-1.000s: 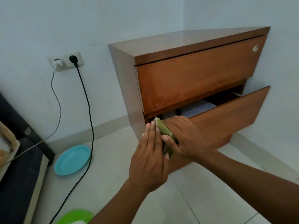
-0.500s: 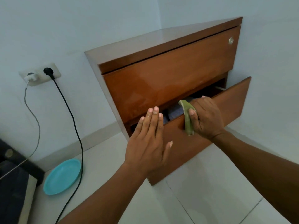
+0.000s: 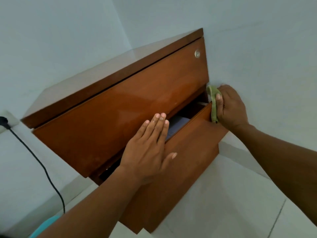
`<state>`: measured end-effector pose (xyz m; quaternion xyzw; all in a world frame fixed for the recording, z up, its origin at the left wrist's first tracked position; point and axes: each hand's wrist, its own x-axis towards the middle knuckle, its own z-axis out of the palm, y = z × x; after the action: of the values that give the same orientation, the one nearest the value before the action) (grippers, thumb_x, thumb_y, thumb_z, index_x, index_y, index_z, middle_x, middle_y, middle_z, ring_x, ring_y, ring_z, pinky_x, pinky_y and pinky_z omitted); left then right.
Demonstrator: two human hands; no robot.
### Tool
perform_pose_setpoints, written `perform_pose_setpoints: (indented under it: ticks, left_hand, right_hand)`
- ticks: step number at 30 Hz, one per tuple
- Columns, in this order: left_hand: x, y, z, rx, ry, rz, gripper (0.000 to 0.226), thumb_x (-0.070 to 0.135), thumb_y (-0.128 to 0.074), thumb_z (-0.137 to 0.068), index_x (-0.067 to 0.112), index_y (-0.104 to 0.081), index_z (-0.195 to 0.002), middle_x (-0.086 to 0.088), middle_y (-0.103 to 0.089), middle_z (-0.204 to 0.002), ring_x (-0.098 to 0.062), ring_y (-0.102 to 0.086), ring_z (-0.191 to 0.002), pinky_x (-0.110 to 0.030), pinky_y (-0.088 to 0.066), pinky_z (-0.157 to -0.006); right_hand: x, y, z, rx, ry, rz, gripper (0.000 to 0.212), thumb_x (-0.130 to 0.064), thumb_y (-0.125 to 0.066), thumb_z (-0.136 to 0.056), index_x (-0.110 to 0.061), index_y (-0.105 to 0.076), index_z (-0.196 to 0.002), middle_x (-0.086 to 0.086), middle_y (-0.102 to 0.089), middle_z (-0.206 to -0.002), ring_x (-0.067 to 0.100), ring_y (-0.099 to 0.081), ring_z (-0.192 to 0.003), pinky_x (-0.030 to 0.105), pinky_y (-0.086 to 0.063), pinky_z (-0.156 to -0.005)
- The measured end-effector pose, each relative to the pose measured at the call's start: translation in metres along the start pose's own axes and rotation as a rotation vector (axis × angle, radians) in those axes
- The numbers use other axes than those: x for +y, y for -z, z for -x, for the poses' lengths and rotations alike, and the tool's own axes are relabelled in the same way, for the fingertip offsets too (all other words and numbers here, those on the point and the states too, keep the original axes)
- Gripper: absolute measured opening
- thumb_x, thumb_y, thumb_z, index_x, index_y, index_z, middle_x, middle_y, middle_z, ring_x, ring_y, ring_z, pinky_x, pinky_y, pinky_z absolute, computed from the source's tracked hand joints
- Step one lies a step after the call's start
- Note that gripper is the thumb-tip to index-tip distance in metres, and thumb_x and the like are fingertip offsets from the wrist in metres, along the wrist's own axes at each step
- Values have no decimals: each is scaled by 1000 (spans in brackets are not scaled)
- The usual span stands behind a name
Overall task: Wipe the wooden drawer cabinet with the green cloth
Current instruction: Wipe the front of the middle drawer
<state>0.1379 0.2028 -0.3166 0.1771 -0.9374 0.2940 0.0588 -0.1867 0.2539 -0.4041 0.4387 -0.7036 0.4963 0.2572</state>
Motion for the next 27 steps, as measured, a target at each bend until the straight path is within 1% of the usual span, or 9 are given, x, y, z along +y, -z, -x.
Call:
perform_pose_setpoints:
  ticks: [5, 9, 10, 12, 14, 16, 19, 23, 27]
  left_hand:
    - [-4, -7, -2, 18, 16, -15, 91, 72, -11, -99, 4, -2, -159, -15, 4, -168, -27, 6, -156, -45, -5, -125]
    - [-11, -9, -3, 36, 41, -81, 86, 66, -17, -101, 4, -7, -159, -16, -2, -168, -28, 2, -156, -48, -8, -126]
    - [-14, -10, -4, 42, 48, -99, 83, 63, -17, -102, 4, -9, -159, -17, -3, -168, -28, 1, -157, -49, -6, -126]
    - [-21, -12, -4, 53, 57, -146, 76, 56, -16, -104, 4, -11, -159, -17, -3, -168, -28, -1, -157, -49, -2, -126]
    - [-32, -11, -3, 45, 42, -226, 73, 52, -15, -104, 5, -9, -160, -17, 0, -169, -28, 1, -157, -50, 4, -126]
    - [-44, -5, 0, 33, 17, -306, 74, 51, -15, -103, 5, -5, -160, -17, 5, -169, -27, 6, -156, -51, 8, -124]
    - [-58, 6, 2, 35, -8, -400, 77, 54, -9, -101, 5, 5, -159, -17, 15, -168, -28, 12, -156, -53, 12, -122]
    - [-59, 9, 1, 58, -35, -407, 75, 51, -5, -102, 3, 8, -158, -19, 15, -167, -30, 11, -155, -52, 10, -124]
    - [-60, 9, -1, 97, -71, -327, 68, 44, -3, -106, 2, -5, -159, -19, -1, -168, -30, -3, -156, -51, -4, -126]
  right_hand:
    - [-8, -14, -3, 63, -172, -65, 50, -34, -30, -108, -2, -59, -134, 22, -61, -137, 36, -54, -131, 41, -39, -115]
    - [-77, -22, 7, 416, -715, -344, 57, -46, -23, -104, -8, -64, -116, 10, -69, -111, 28, -65, -101, 48, -53, -90]
    - [-98, -20, 14, 483, -801, -396, 55, -46, -24, -105, -10, -64, -115, 6, -70, -107, 25, -65, -97, 40, -54, -88]
    - [-139, -14, 38, 508, -887, -502, 46, -39, -29, -109, -14, -65, -120, -3, -67, -104, 13, -62, -92, 5, -45, -79]
    - [-175, -12, 67, 500, -886, -548, 39, -30, -33, -110, -14, -66, -124, -5, -67, -104, 1, -55, -88, -6, -34, -74]
    - [-199, -18, 97, 478, -854, -545, 43, -32, -33, -109, -11, -66, -127, -5, -68, -109, -1, -56, -92, -3, -38, -80]
    - [-230, -40, 124, 351, -856, -619, 54, -46, -27, -106, -17, -61, -137, 2, -67, -130, 5, -59, -113, 16, -50, -94]
    - [-269, -76, 143, 206, -676, -742, 45, -48, -21, -107, -51, -26, -152, -16, -27, -165, 7, -20, -155, 41, -24, -126]
    - [-278, -108, 153, 139, -587, -556, 55, -43, -16, -109, -30, -7, -162, -4, -3, -172, 24, -3, -159, 49, -7, -129]
